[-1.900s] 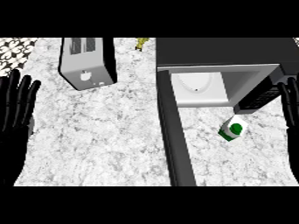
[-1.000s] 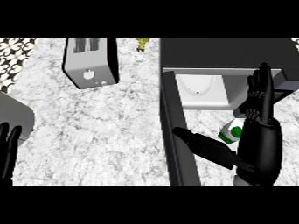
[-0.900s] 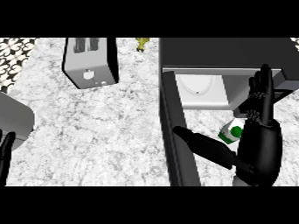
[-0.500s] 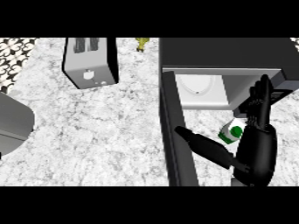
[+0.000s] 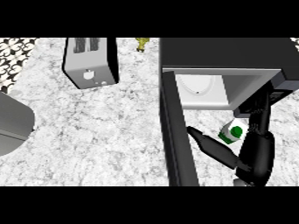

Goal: Pick up the milk, place it into the microwave and close the microwave

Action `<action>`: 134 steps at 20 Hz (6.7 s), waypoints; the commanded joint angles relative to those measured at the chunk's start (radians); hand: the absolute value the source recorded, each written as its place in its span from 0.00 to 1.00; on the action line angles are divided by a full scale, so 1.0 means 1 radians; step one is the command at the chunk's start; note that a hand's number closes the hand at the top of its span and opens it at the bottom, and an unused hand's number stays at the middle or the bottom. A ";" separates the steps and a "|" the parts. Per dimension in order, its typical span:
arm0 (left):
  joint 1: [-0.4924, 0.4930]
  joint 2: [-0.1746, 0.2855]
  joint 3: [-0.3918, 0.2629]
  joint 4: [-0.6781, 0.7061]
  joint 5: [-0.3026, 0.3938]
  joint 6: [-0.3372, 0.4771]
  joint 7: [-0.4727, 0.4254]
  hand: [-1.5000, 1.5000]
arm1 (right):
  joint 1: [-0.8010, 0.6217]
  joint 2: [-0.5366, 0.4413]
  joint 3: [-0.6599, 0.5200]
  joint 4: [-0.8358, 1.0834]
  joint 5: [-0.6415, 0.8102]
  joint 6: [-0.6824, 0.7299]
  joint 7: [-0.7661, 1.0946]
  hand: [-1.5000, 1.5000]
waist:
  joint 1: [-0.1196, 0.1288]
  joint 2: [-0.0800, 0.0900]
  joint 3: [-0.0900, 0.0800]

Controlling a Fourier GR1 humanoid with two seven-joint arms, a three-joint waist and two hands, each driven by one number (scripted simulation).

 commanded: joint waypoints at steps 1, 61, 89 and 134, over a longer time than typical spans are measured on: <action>0.109 -0.011 -0.011 -0.076 0.047 -0.055 -0.038 0.00 | 0.036 -0.024 -0.082 0.073 -0.145 0.014 -0.141 0.00 | 0.005 0.001 0.001; 0.188 -0.029 0.160 0.009 0.188 -0.234 -0.156 0.00 | -0.330 -0.258 -0.406 1.313 -0.442 0.753 -1.243 1.00 | 0.023 0.005 0.003; 0.174 -0.008 0.333 0.084 0.317 -0.311 -0.173 0.00 | -0.482 -0.114 -0.241 0.857 -0.301 0.547 -0.701 1.00 | 0.013 0.001 -0.001; -0.044 0.045 0.346 0.164 0.245 -0.302 -0.072 0.00 | -1.082 -0.303 -0.329 1.734 -0.003 -0.047 -0.753 0.00 | 0.124 0.066 0.007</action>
